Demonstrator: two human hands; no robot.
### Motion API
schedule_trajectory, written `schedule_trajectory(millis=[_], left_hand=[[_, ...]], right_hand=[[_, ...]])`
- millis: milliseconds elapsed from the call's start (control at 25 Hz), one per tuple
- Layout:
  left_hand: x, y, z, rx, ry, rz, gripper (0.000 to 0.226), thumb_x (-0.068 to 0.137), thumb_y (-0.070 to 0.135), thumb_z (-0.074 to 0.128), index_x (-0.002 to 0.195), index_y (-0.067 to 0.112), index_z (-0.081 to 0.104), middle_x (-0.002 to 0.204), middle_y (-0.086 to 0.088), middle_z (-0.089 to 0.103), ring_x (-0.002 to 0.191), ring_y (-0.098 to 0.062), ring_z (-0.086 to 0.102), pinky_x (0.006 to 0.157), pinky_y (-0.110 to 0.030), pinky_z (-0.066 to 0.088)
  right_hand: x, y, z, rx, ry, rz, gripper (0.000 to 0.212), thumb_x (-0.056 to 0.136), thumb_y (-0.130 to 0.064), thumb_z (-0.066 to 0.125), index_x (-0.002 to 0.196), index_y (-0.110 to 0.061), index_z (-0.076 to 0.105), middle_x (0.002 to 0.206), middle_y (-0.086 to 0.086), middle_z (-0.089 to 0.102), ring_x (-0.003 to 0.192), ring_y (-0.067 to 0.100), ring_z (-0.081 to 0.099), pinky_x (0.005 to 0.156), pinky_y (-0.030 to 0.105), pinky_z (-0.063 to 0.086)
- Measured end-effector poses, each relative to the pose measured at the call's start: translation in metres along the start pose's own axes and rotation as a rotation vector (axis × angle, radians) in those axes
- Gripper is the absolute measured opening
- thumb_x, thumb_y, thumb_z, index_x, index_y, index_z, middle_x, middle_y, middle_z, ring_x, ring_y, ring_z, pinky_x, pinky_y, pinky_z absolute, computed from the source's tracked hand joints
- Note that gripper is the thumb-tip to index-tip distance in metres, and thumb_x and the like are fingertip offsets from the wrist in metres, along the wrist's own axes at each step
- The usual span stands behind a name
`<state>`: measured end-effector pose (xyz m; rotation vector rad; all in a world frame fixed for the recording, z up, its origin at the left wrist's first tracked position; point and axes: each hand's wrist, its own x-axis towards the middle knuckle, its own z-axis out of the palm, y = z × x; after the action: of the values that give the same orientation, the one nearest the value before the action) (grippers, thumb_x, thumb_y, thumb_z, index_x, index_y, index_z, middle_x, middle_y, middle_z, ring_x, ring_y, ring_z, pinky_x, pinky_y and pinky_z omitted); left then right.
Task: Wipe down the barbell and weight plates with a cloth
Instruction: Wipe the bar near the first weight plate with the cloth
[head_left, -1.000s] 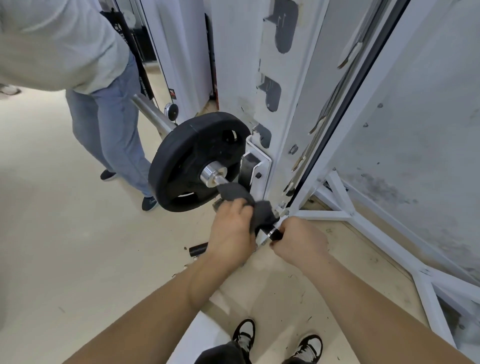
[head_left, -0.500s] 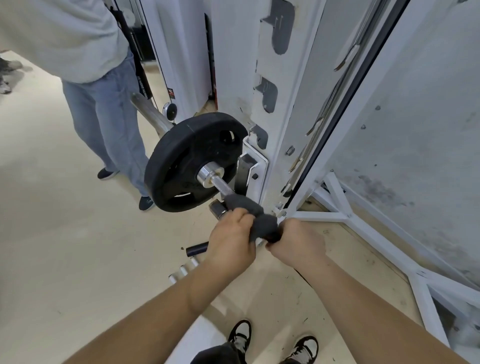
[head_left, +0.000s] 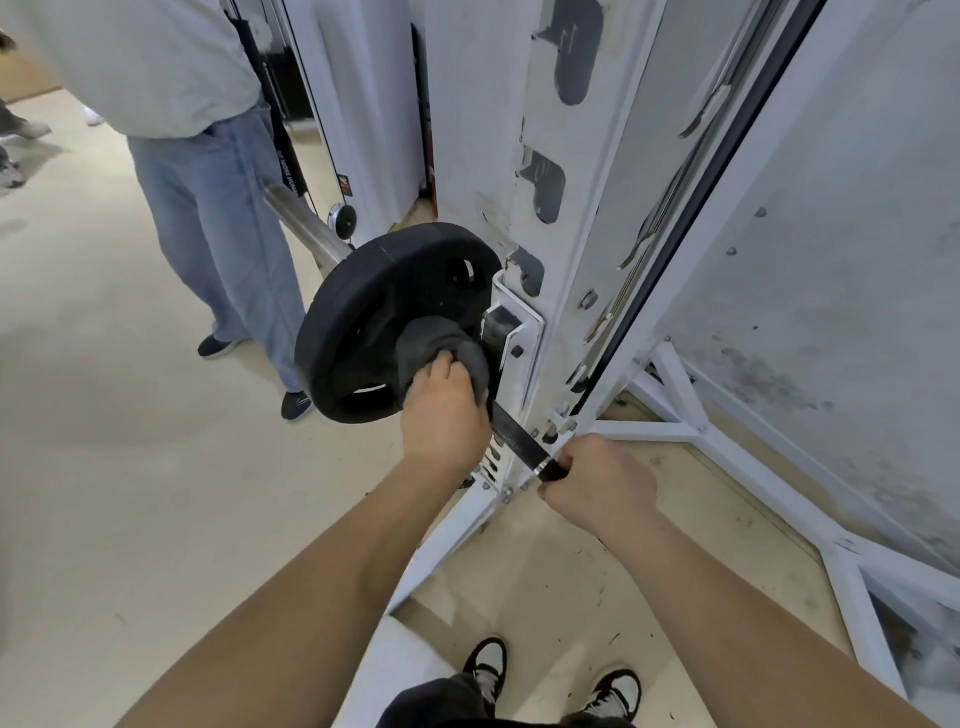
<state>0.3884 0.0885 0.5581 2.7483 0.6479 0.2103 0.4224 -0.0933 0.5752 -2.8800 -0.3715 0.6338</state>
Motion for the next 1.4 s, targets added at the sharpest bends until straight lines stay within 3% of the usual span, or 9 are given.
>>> schedule_trajectory(millis=[120,240,440,640,800,1040,1120,1240,1400], left_hand=[[-0.04,0.004,0.009,-0.031,0.045,0.231,0.023,0.073,0.012,0.078,0.09,0.002,0.068,0.097,-0.017,0.065,0.091,-0.041,0.063,0.081,-0.044,0.055],[-0.072,0.006,0.014,-0.12,-0.08,0.466,0.022,0.078,0.018,0.062,0.096,0.007,0.069,0.108,-0.009,0.065,0.099,-0.033,0.061,0.08,-0.044,0.058],[-0.038,0.016,0.014,-0.201,0.021,0.211,0.029,0.079,0.014,0.064,0.106,0.01,0.07,0.11,-0.008,0.069,0.109,-0.032,0.059,0.096,-0.042,0.051],[-0.073,0.055,0.025,-0.231,-0.303,0.647,0.018,0.081,0.025,0.06,0.098,0.019,0.063,0.095,-0.003,0.067,0.098,-0.027,0.06,0.102,-0.04,0.046],[-0.015,0.045,0.012,0.045,-0.296,0.437,0.032,0.089,0.057,0.049,0.091,0.026,0.058,0.082,0.0,0.06,0.092,-0.027,0.058,0.085,-0.038,0.048],[-0.047,0.063,0.024,-0.083,-0.411,0.689,0.021,0.082,0.039,0.058,0.094,0.022,0.06,0.085,-0.002,0.064,0.087,-0.028,0.058,0.077,-0.041,0.051],[-0.015,0.04,0.013,0.006,-0.425,0.585,0.022,0.084,0.035,0.056,0.103,0.024,0.059,0.093,-0.002,0.063,0.093,-0.027,0.06,0.077,-0.042,0.055],[-0.021,0.034,0.016,-0.02,-0.159,0.287,0.025,0.083,0.019,0.063,0.106,0.012,0.061,0.101,-0.01,0.063,0.101,-0.032,0.06,0.078,-0.039,0.052],[-0.12,0.079,0.031,-0.451,-0.153,0.357,0.037,0.073,0.003,0.062,0.109,0.009,0.063,0.108,-0.009,0.066,0.103,-0.025,0.059,0.085,-0.037,0.053]], right_hand=[[-0.002,-0.001,-0.001,0.019,0.011,0.008,0.016,0.074,-0.036,0.069,0.083,-0.022,0.067,0.072,-0.006,0.068,0.07,0.02,0.065,0.055,0.024,0.04],[-0.006,0.001,-0.001,0.067,0.042,0.007,0.017,0.076,-0.038,0.068,0.084,-0.023,0.066,0.074,-0.008,0.066,0.072,0.023,0.062,0.057,0.026,0.04],[-0.028,0.028,0.002,0.172,0.034,-0.053,0.024,0.087,-0.048,0.07,0.103,-0.03,0.073,0.093,-0.007,0.072,0.088,0.02,0.067,0.07,0.033,0.055],[-0.04,0.064,-0.005,0.051,-0.029,0.075,0.033,0.08,-0.054,0.073,0.076,-0.025,0.057,0.078,-0.004,0.065,0.073,0.021,0.065,0.058,0.03,0.05],[-0.045,0.066,0.0,0.055,-0.009,0.062,0.043,0.082,-0.065,0.069,0.078,-0.022,0.067,0.071,-0.005,0.065,0.068,0.019,0.064,0.057,0.028,0.046],[-0.052,0.066,0.002,0.023,0.031,0.027,0.031,0.089,-0.055,0.062,0.078,-0.026,0.061,0.076,-0.006,0.064,0.076,0.023,0.064,0.058,0.03,0.047],[-0.056,0.065,0.004,0.029,0.038,0.029,0.039,0.091,-0.063,0.059,0.086,-0.024,0.064,0.08,-0.006,0.065,0.075,0.021,0.063,0.06,0.03,0.046],[-0.054,0.063,0.002,0.003,0.029,0.03,0.039,0.092,-0.061,0.059,0.089,-0.023,0.063,0.08,-0.005,0.064,0.073,0.021,0.062,0.063,0.031,0.048],[-0.053,0.06,-0.002,-0.04,0.027,0.027,0.01,0.086,-0.035,0.06,0.085,-0.026,0.058,0.074,-0.009,0.056,0.071,0.023,0.056,0.055,0.025,0.037]])
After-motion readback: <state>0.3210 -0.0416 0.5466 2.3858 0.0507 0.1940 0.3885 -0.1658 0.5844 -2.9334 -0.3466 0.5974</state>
